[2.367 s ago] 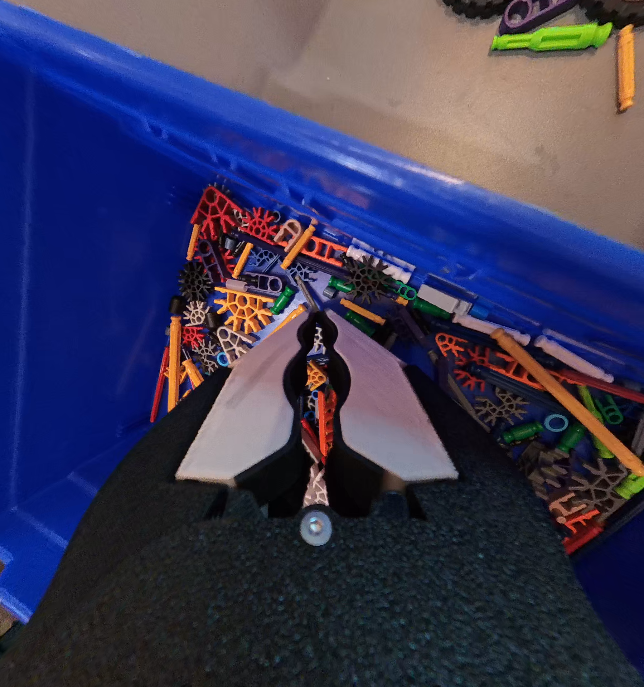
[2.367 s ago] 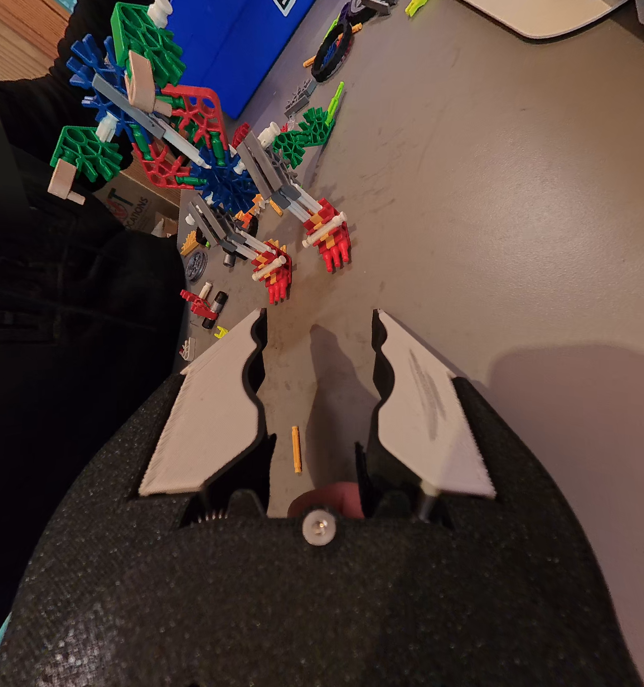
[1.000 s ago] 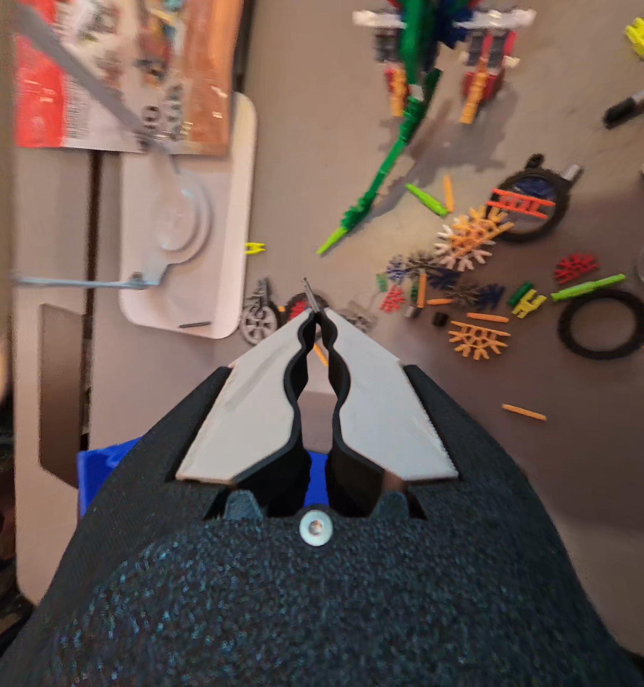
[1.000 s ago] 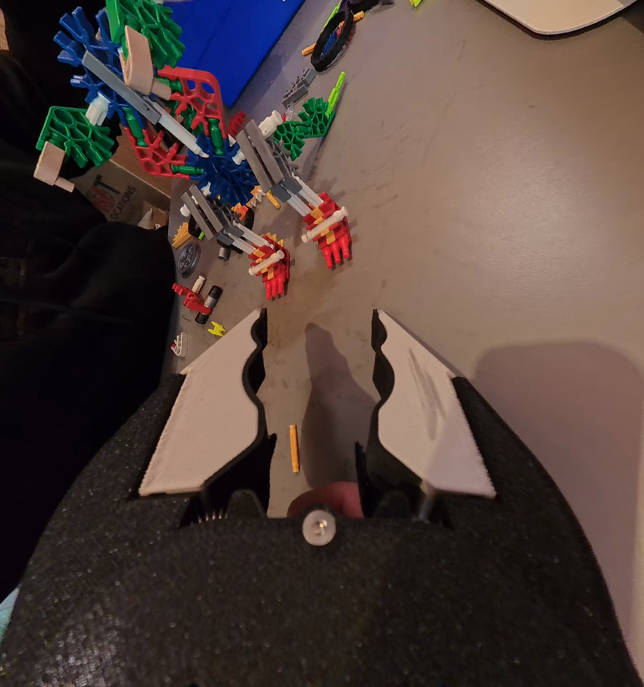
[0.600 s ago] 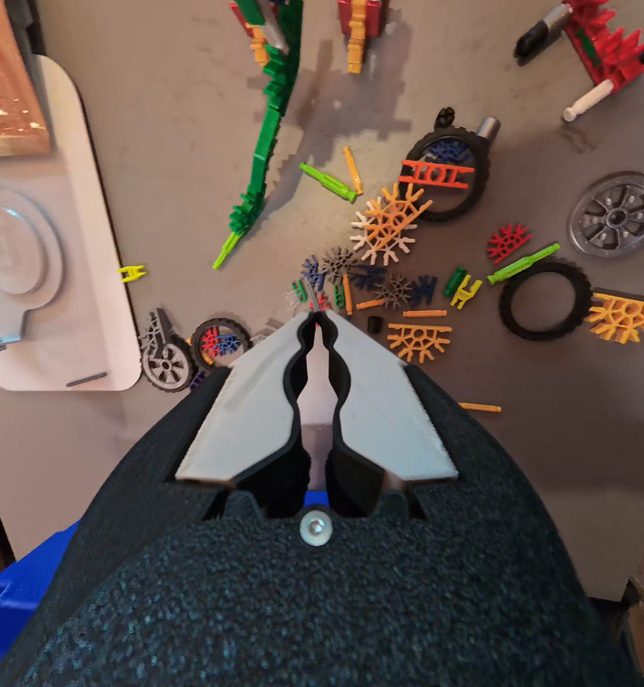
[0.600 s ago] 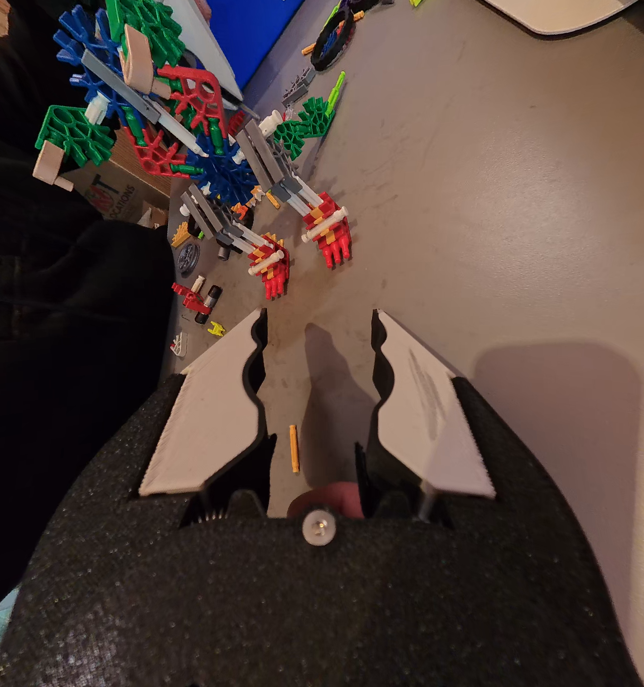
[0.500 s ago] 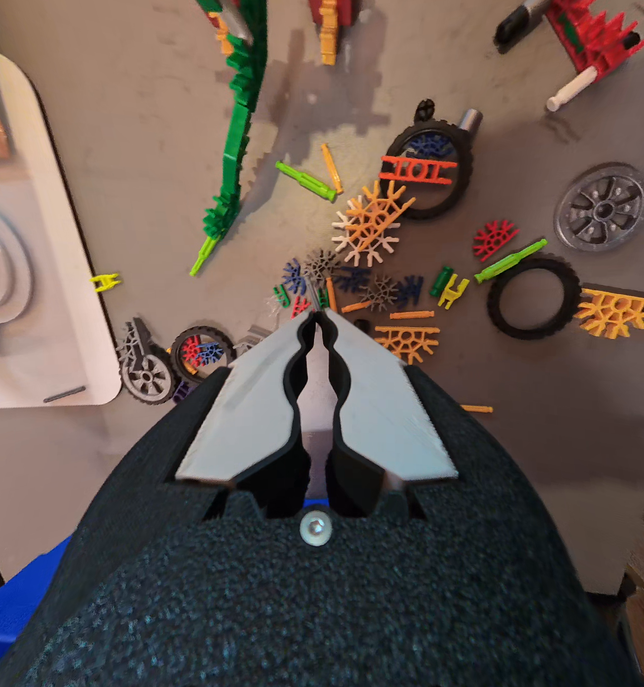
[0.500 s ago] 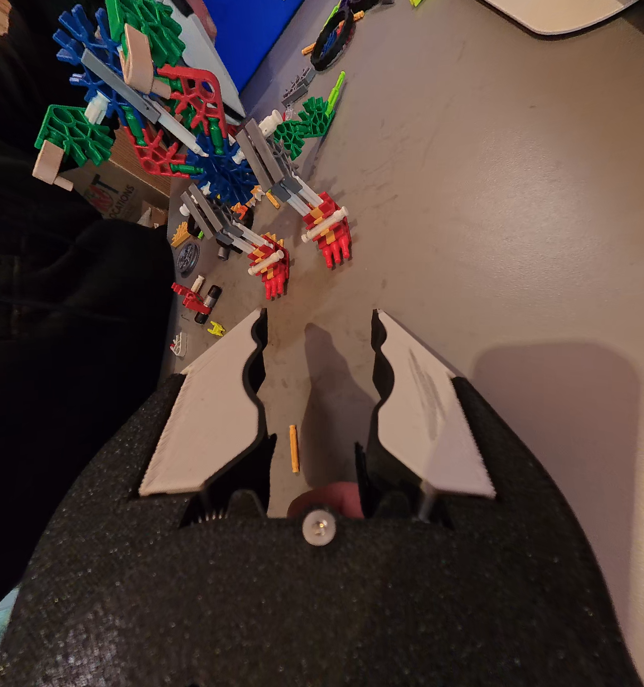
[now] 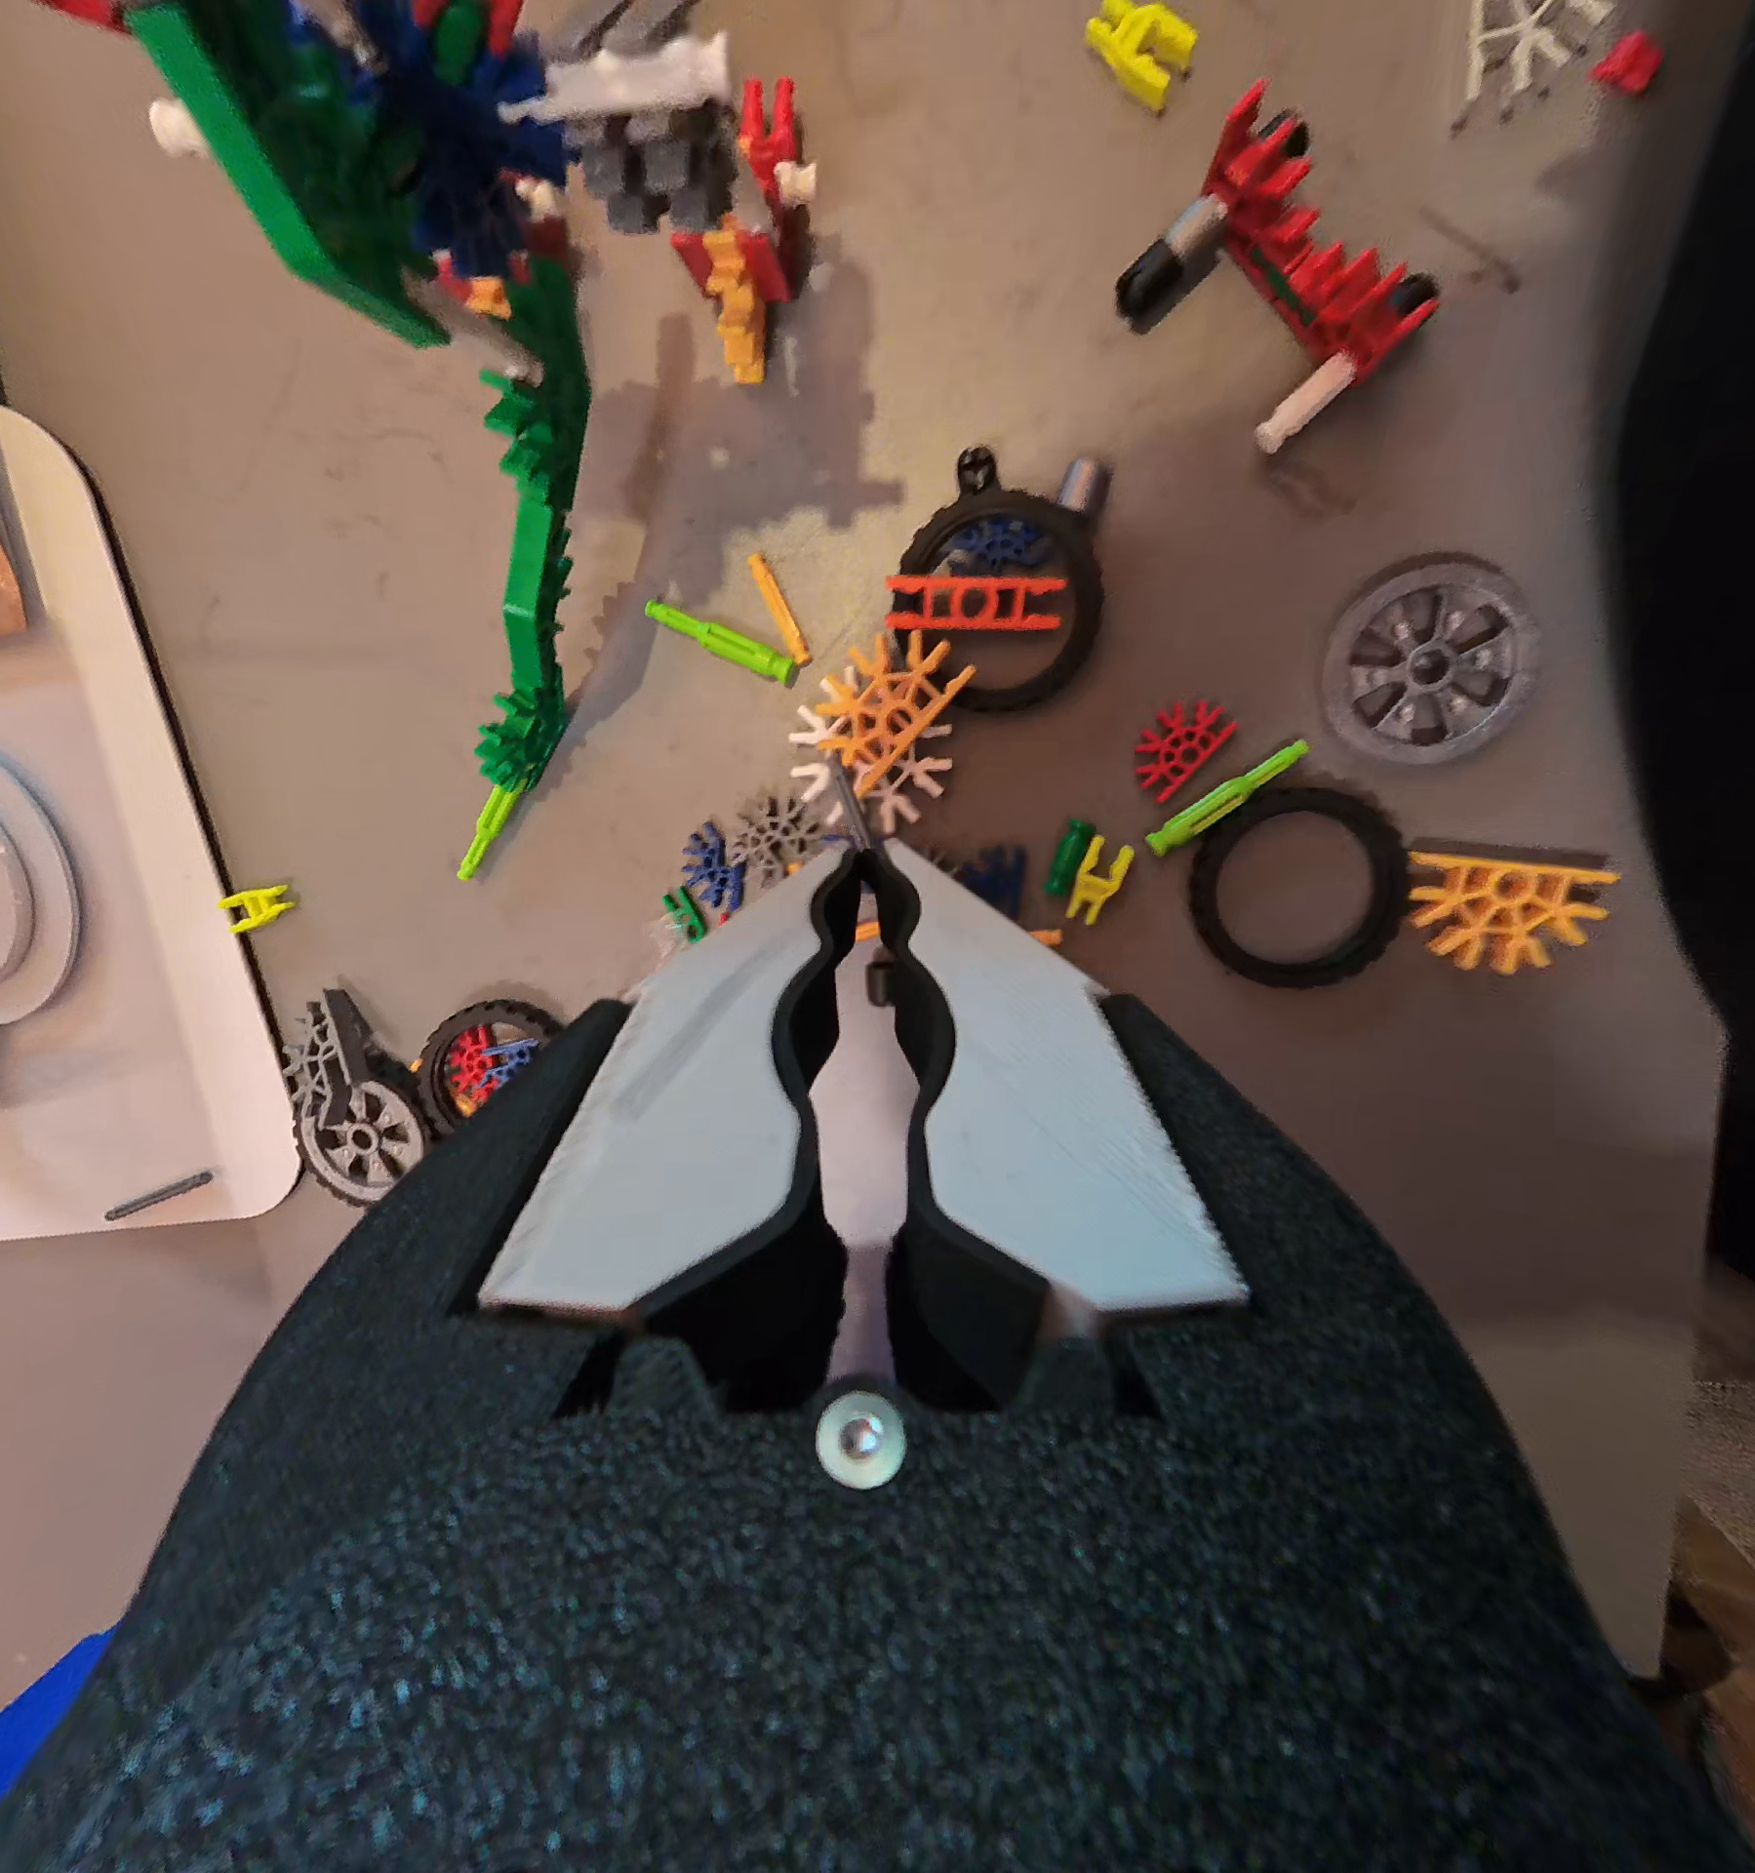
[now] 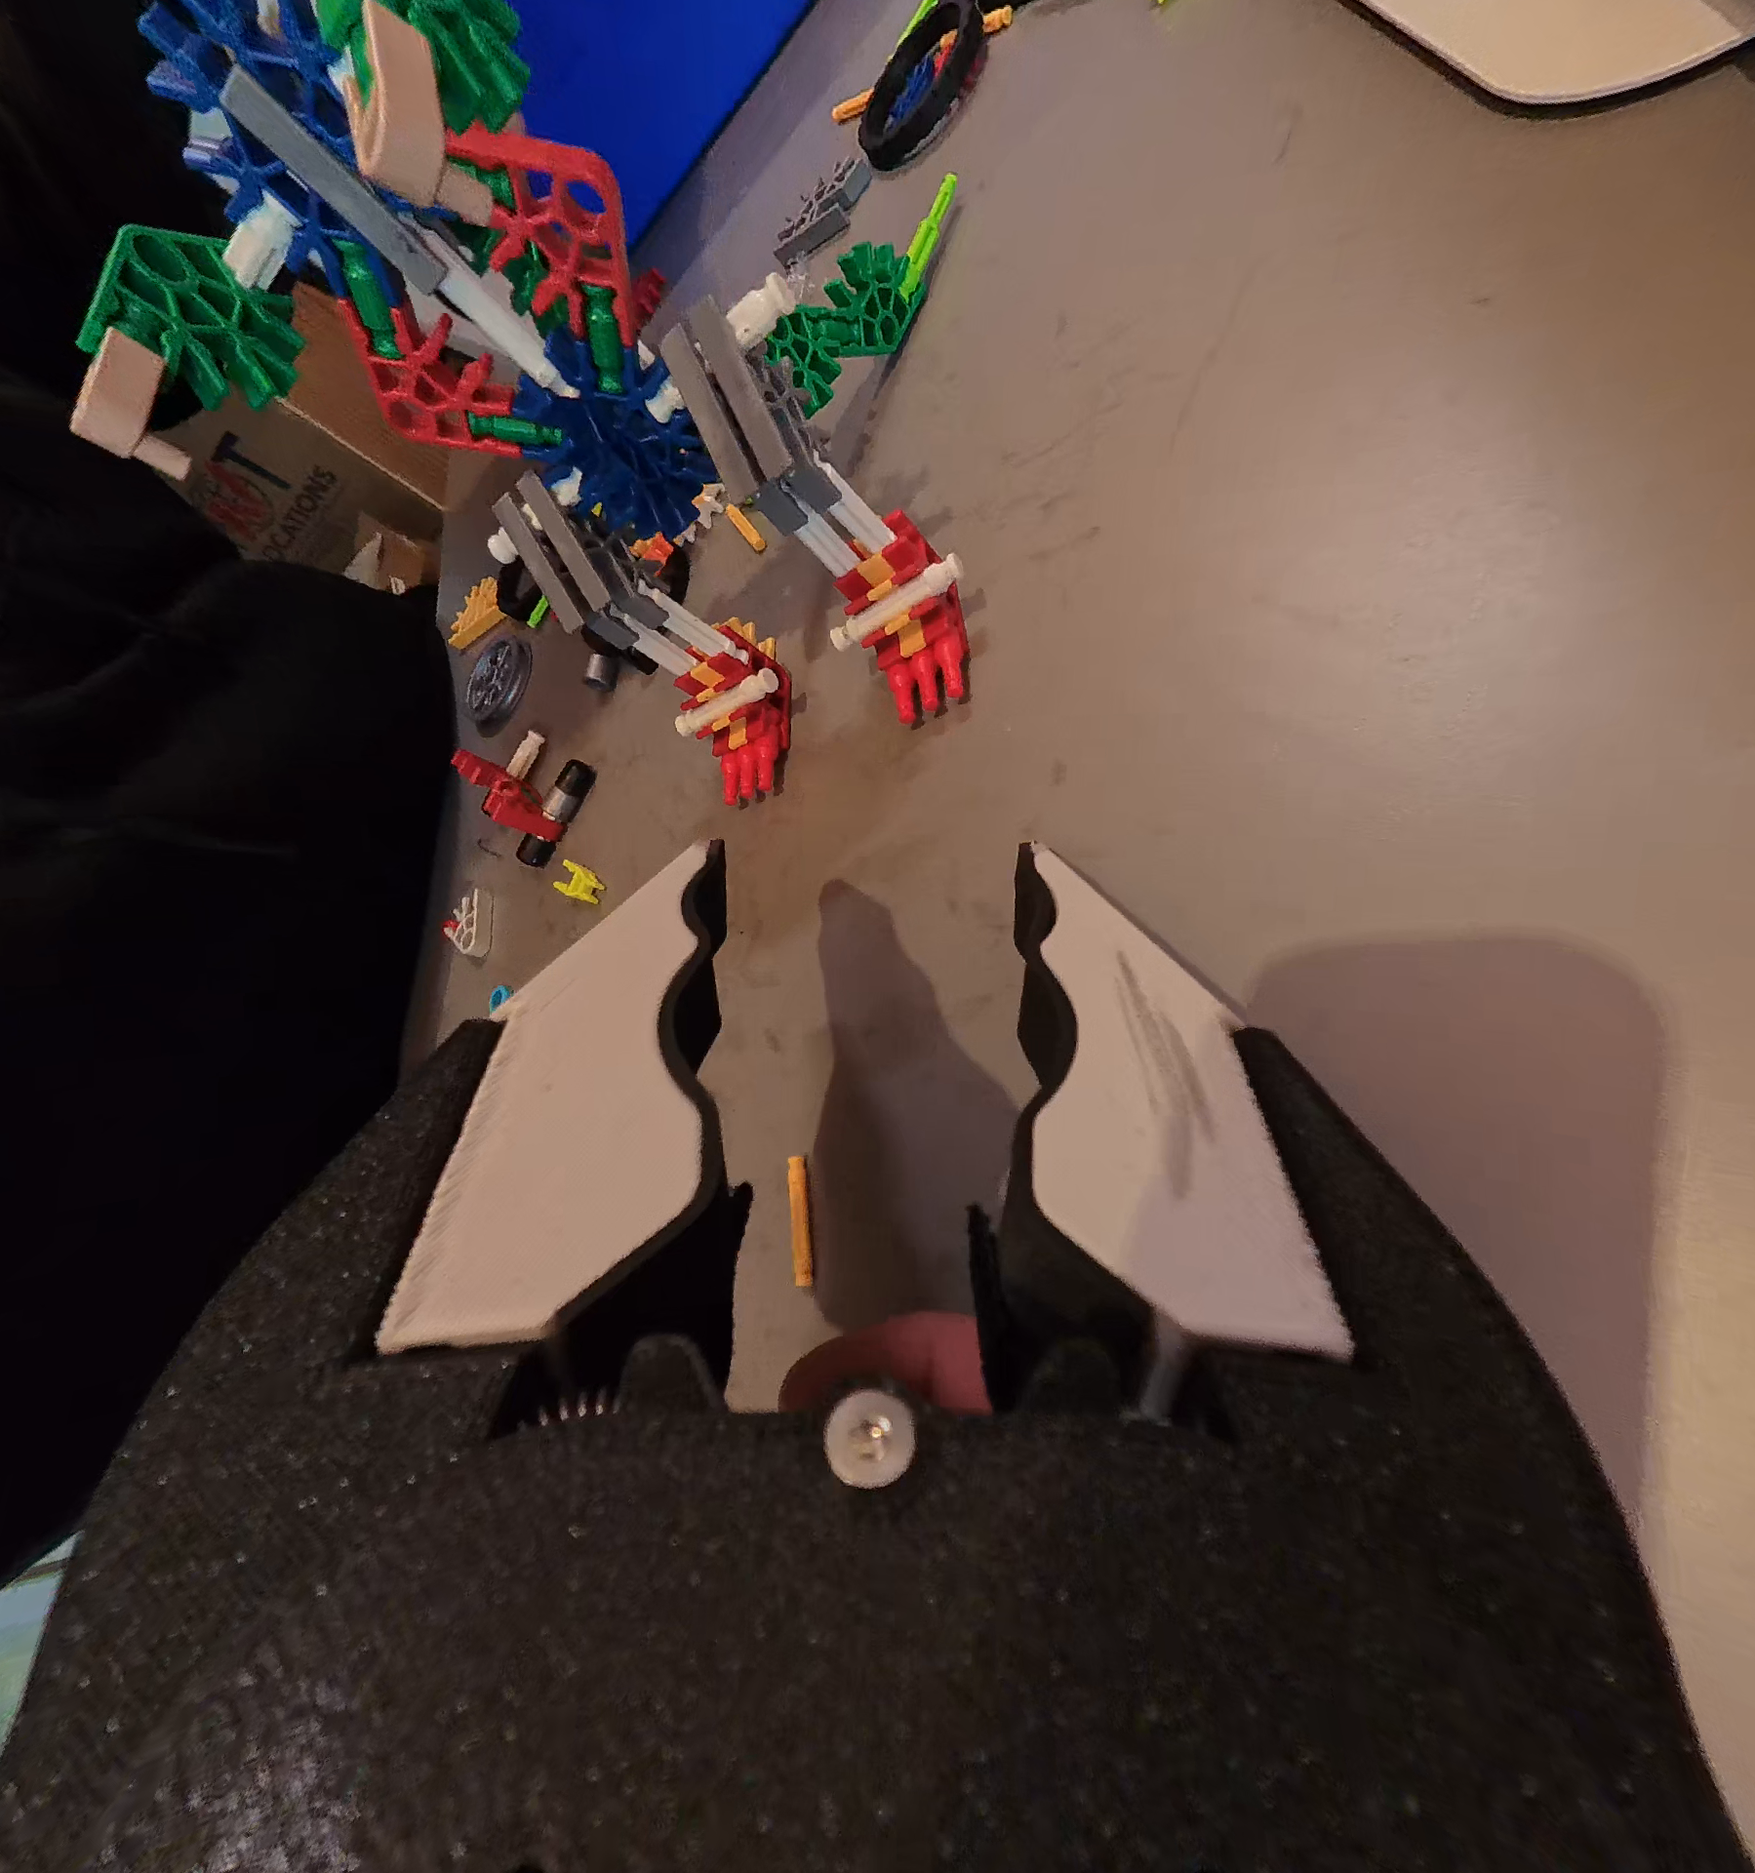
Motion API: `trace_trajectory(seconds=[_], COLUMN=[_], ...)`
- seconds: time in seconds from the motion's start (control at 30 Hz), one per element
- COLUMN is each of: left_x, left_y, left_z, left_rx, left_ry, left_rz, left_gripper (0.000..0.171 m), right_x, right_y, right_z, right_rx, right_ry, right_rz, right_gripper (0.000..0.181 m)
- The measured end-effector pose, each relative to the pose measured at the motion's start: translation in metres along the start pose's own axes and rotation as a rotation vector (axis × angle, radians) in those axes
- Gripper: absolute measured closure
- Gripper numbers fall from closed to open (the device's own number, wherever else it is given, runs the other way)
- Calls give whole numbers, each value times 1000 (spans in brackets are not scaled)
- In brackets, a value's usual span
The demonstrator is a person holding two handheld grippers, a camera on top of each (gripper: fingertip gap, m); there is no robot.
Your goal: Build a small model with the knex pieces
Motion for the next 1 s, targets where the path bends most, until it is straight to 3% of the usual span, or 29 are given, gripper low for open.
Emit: trace_trajectory(seconds=[0.4,0.73,1.0], left_x=[19,12,5], left_y=[-18,1,2], left_z=[-39,-16,-9], left_rx=[41,-95,-106], left_ry=[36,6,-21], left_rz=[6,-33,-46], left_gripper=[167,153,171], right_x=[1,2,2], right_y=[0,0,0], right_z=[3,2,2], right_rx=[-24,-23,-25], right_ry=[30,31,35], right_rz=[10,11,12], right_gripper=[125,126,126])
Point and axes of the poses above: each gripper's, where its closed fingertips meet, x out along the fingers, y out of its underside, z = x × y across the jaws, the point moved 9 cm from there along -x, back along the fingers, and after that the axes turned 11 degrees about z, right-handed, at the moved point
